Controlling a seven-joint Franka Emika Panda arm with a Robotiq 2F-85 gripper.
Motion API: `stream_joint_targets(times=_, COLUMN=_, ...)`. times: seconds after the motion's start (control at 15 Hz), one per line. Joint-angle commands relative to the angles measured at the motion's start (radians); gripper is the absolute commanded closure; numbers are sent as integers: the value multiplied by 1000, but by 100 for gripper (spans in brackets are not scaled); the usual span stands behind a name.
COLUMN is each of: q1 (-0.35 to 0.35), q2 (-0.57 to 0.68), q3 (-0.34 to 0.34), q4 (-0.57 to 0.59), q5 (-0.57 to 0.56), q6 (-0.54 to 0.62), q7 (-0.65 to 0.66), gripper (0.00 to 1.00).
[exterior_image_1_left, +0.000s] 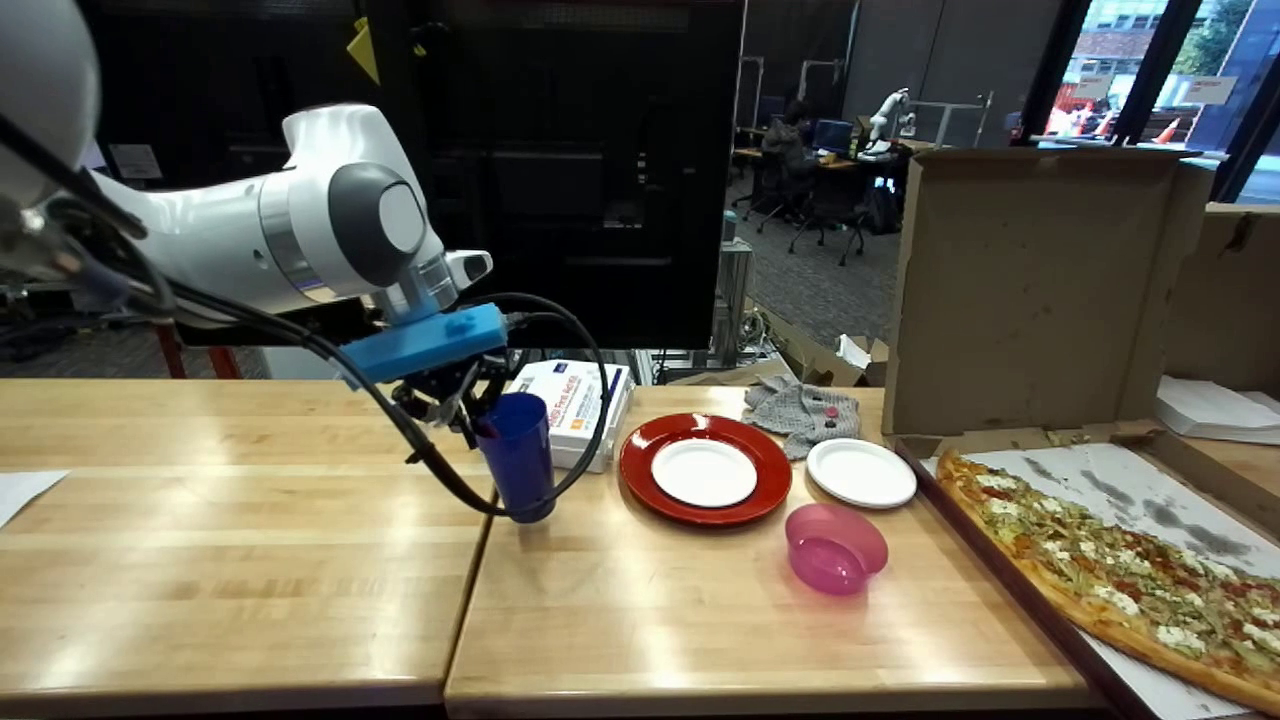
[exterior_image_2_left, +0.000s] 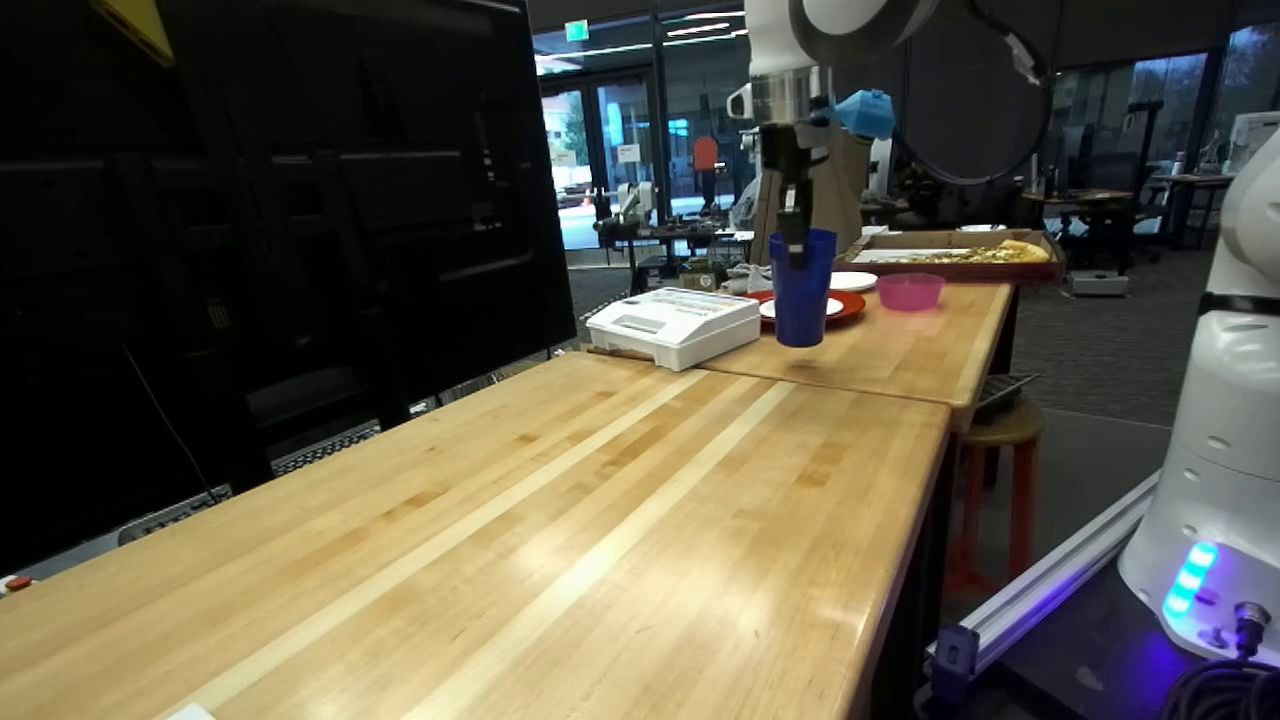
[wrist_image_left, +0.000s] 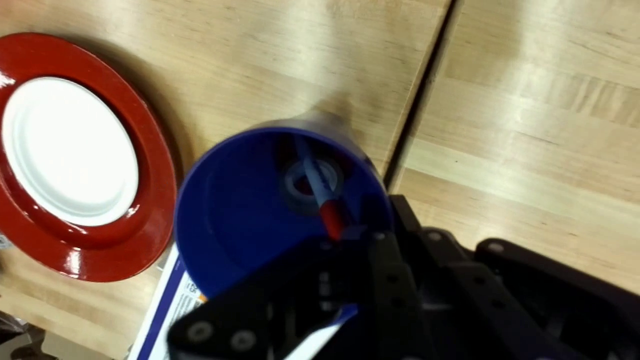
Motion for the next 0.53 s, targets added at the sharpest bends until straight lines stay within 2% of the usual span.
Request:
stream_joint_targets(times=0.0, q1=27, q2=4, q3=-7, q4=9, q5=46, q6=-23, q7=-46, gripper=98)
stream_joint_targets(times=0.47, q1=47, q2=33, q3=-11, q4=18, q5=122, q6=-27, q7=-85, gripper=98)
